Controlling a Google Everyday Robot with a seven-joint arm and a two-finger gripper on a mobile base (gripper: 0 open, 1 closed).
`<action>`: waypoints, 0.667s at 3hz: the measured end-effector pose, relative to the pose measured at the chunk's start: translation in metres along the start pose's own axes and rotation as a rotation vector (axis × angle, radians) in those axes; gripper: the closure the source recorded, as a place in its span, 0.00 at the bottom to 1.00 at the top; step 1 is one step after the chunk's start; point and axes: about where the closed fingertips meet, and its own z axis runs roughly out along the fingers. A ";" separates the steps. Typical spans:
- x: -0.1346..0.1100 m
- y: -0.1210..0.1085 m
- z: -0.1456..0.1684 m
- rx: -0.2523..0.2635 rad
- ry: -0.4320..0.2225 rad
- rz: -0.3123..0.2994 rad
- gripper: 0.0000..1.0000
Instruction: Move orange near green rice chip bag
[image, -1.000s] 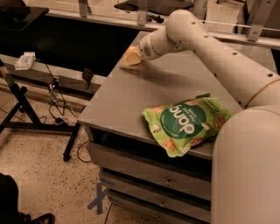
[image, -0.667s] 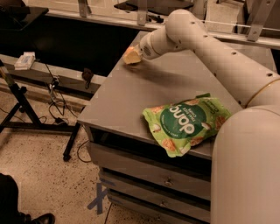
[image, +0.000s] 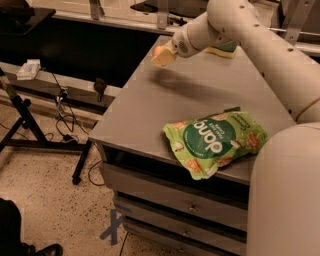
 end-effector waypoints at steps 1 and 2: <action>0.023 0.013 -0.038 -0.037 0.111 -0.004 1.00; 0.049 0.040 -0.066 -0.073 0.259 -0.003 1.00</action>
Offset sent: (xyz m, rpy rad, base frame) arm -0.1429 -0.0786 -0.0144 -0.3669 0.3175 0.0224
